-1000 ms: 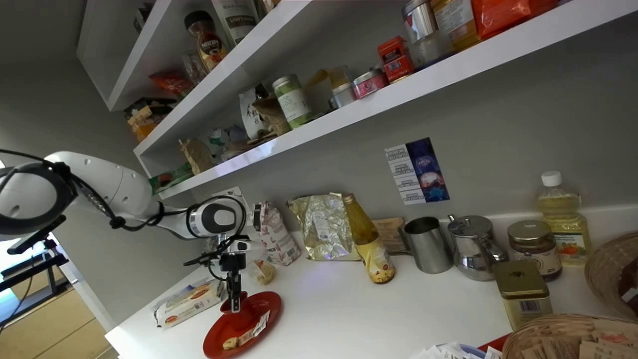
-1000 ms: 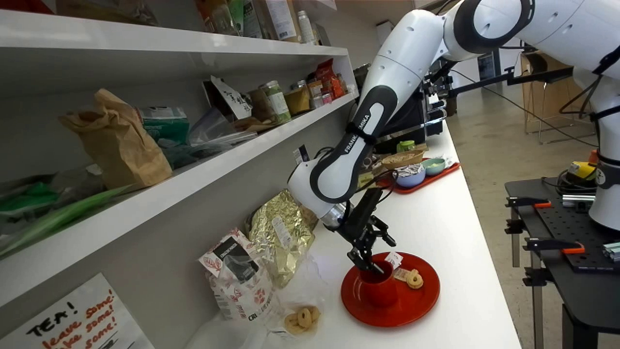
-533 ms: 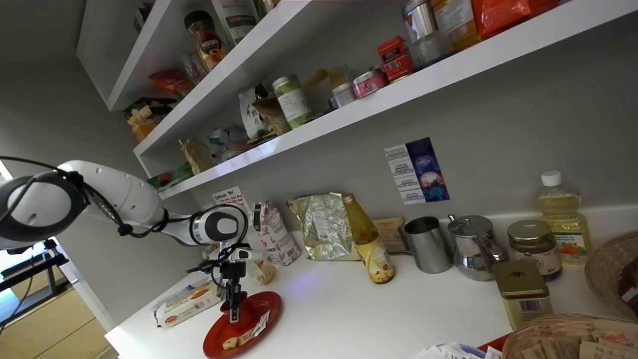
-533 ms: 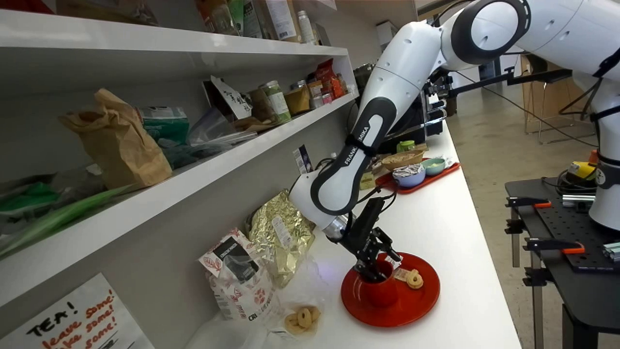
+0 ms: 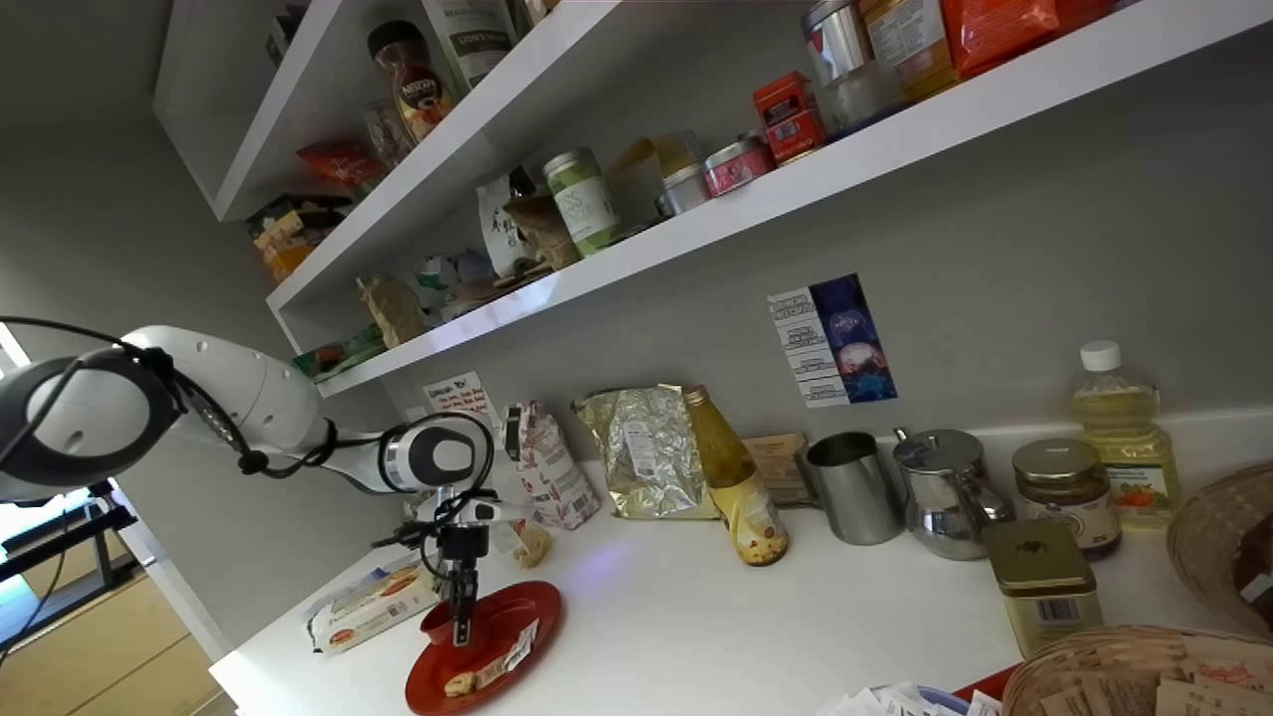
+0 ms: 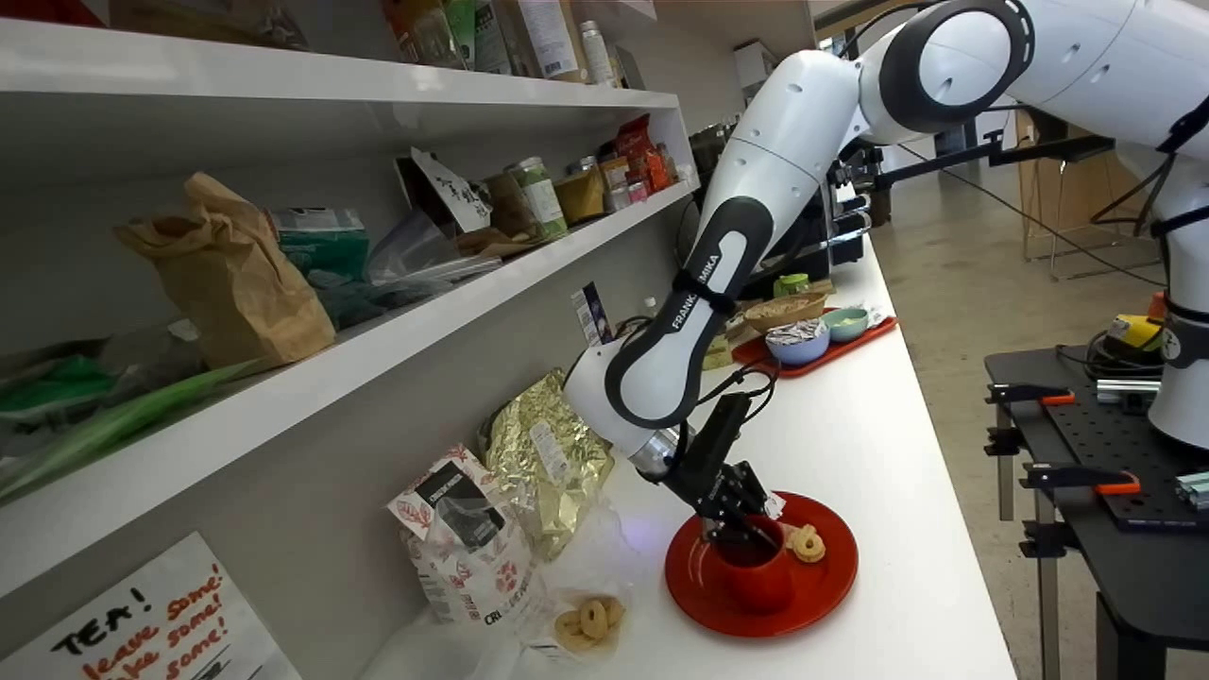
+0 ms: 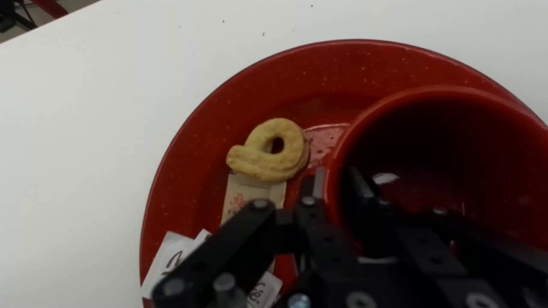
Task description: Remove the red cup from the red plate
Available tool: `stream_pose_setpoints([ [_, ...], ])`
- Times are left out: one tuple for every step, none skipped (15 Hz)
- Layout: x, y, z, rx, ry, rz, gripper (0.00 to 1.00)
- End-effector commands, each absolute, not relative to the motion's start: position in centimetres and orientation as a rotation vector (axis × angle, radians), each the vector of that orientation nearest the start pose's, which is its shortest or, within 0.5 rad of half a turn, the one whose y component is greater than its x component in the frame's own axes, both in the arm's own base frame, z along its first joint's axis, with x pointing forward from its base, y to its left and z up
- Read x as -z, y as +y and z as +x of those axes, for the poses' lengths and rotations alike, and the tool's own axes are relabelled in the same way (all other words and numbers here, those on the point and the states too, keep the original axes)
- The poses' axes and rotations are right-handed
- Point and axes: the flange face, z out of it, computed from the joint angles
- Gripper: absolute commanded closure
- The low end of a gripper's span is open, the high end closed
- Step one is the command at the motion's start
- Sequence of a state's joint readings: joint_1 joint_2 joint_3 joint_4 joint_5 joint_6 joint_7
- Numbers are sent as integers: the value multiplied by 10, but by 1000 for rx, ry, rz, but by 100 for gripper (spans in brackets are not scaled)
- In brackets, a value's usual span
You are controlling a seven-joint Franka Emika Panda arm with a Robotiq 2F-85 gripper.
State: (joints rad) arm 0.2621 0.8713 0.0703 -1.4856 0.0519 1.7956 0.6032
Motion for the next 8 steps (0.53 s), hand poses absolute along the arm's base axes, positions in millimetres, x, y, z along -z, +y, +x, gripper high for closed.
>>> stream_pose_setpoints([
  [-128, 216, 609, -918, 472, -3113, 100],
  [-131, 216, 610, -911, 476, -3112, 99],
  [-134, 214, 611, -905, 481, -3111, 98],
  [-137, 212, 610, -897, 488, -3112, 98],
  [-143, 209, 611, -888, 496, -3111, 98],
  [-151, 204, 611, -873, 508, -3113, 98],
  [-158, 199, 612, -858, 520, -3115, 98],
  [-170, 192, 612, -834, 535, -3112, 98],
])
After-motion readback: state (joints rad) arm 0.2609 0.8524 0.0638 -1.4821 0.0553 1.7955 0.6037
